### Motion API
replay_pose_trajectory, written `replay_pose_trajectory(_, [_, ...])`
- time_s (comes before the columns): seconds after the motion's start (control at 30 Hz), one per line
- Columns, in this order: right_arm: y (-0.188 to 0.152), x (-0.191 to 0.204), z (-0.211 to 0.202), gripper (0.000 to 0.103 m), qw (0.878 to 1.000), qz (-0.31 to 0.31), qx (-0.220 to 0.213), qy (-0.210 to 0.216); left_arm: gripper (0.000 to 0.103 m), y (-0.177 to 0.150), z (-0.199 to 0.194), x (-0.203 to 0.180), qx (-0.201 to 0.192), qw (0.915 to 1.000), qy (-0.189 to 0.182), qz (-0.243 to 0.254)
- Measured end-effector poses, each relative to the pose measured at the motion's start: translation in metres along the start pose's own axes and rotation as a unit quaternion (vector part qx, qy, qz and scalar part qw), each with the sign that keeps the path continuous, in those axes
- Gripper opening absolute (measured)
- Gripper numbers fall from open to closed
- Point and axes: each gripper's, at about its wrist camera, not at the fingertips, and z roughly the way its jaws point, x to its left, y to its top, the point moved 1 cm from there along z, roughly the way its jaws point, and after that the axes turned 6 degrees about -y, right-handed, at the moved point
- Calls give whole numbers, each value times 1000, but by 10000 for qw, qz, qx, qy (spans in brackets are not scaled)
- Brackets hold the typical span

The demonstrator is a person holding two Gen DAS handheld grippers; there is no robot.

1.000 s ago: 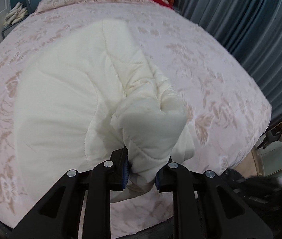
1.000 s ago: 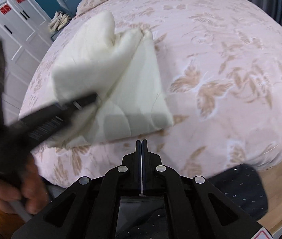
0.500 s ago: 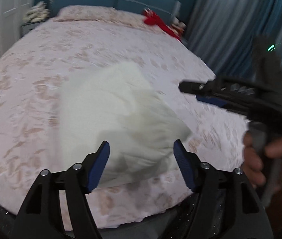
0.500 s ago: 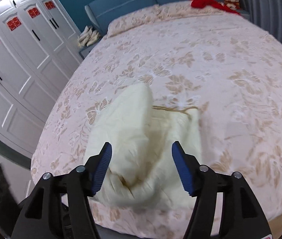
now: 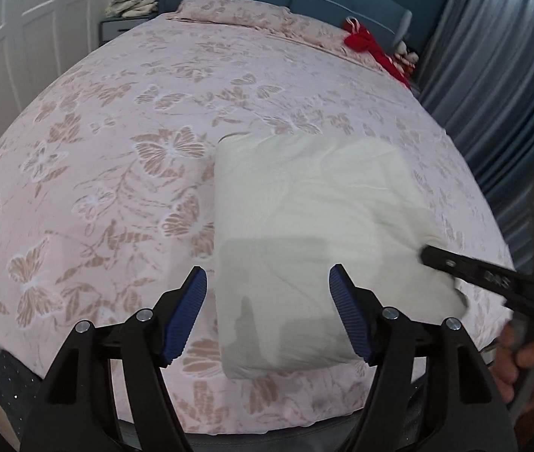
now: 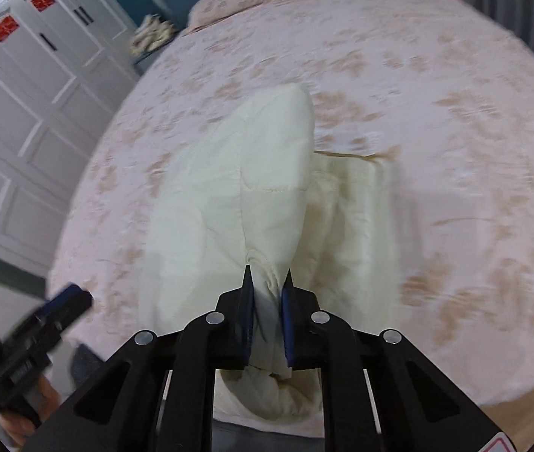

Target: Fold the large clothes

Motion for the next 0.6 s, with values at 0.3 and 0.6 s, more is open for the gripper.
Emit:
replay_pose_trajectory(0.3, [-30,-50,32,10,9963,264,215,-786,59,-1,68,-56,578,9960,485,488])
replay_pose_trajectory(0.6, [-44,-59,65,11,9941,395,416,-919,60,-16,106,-70,858,9870,1156,719])
